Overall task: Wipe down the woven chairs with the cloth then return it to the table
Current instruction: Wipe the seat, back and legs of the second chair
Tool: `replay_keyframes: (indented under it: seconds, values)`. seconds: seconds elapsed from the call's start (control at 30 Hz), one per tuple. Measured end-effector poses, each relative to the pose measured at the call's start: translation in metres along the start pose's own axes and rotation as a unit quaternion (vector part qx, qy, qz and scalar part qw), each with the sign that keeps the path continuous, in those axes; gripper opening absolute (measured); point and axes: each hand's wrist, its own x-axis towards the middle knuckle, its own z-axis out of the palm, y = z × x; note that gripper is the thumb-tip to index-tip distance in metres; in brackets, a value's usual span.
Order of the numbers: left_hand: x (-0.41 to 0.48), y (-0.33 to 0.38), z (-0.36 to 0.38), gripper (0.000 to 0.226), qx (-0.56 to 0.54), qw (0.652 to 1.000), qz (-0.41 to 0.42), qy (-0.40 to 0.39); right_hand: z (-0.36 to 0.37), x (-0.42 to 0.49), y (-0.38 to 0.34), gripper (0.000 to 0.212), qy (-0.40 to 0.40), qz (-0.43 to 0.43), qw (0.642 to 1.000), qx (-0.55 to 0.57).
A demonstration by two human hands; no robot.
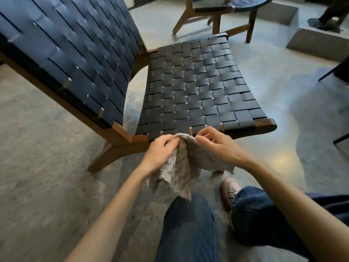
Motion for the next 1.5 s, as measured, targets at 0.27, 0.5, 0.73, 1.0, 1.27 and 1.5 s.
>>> replay_keyframes:
  seconds: [0.27,0.5,0.73,1.0,1.27,1.5]
  values:
    - [0.005,0.004,-0.011,0.011,0.063,0.996,0.05,-0.046,-0.008,-0.005,0.009,0.011,0.022,-0.021,0.978,-0.205]
    - [0.039,0.02,0.023,0.016,0.283,0.947,0.146,0.044,-0.072,-0.01,0.004,0.024,0.122,0.032,0.92,-0.372]
    - [0.056,0.056,0.085,0.013,0.268,0.919,0.225,0.18,-0.107,-0.016,0.017,0.023,0.245,0.057,0.895,-0.369]
    - [0.081,0.03,0.125,0.038,0.402,0.802,0.428,0.11,-0.114,-0.013,0.061,0.055,0.208,0.076,0.926,-0.306]
    - [0.088,0.02,0.125,0.067,0.439,0.785,0.427,0.088,-0.091,0.008,0.1,0.093,0.202,-0.017,0.88,-0.43]
    - [0.085,0.014,0.135,0.068,0.39,0.789,0.45,0.15,-0.082,0.011,0.127,0.087,0.301,-0.09,0.865,-0.39]
